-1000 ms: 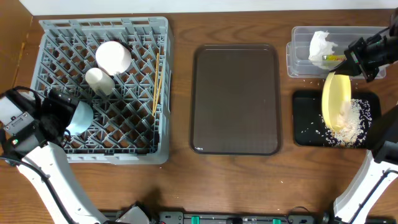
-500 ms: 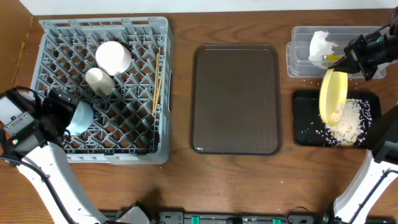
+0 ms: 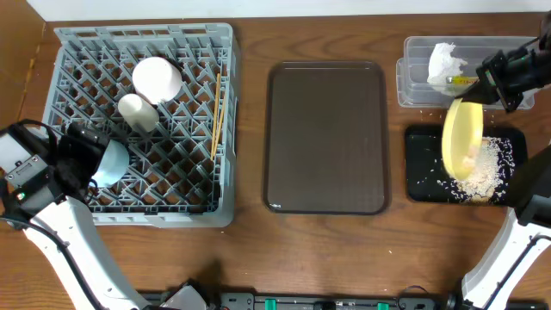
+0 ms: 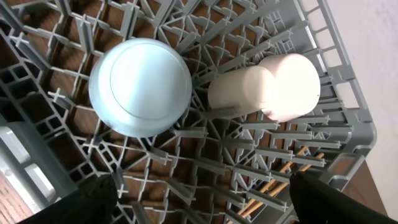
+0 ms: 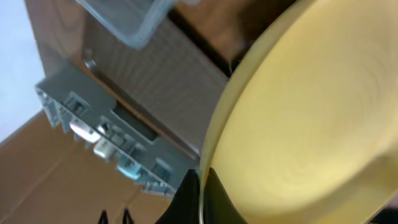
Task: Sort waste into correct bins and load items into the dishwasher
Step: 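Tilt the yellow plate over the black tray to dump the rice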
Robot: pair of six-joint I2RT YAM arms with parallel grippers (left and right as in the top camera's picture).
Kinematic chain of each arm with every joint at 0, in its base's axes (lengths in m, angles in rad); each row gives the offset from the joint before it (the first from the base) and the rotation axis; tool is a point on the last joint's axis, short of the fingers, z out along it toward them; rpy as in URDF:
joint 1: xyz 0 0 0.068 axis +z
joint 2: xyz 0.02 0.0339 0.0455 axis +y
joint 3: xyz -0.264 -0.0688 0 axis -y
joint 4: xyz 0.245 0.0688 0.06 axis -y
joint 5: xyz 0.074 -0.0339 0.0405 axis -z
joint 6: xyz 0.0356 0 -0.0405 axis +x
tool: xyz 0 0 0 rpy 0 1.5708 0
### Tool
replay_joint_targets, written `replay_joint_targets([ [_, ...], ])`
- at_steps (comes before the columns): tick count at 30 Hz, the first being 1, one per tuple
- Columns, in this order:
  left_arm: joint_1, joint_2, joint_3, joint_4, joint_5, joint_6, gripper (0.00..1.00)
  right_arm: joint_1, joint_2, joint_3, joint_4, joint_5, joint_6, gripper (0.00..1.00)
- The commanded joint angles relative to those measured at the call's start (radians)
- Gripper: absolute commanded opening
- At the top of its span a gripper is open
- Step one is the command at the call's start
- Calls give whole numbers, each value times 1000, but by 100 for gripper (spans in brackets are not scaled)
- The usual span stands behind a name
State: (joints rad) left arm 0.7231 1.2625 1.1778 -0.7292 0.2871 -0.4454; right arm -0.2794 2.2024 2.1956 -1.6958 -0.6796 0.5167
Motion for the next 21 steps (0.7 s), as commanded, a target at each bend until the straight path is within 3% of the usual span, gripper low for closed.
replay_joint_targets([
  [1, 0, 6, 2, 0, 8, 2, 90, -10, -11, -1, -3, -104, -82, 1],
  [19, 0, 6, 2, 0, 8, 2, 90, -88, -19, -28, -3, -232, -137, 1],
  [21, 0, 5, 2, 0, 8, 2, 90, -89, -24, -47, -3, -287, -213, 1],
])
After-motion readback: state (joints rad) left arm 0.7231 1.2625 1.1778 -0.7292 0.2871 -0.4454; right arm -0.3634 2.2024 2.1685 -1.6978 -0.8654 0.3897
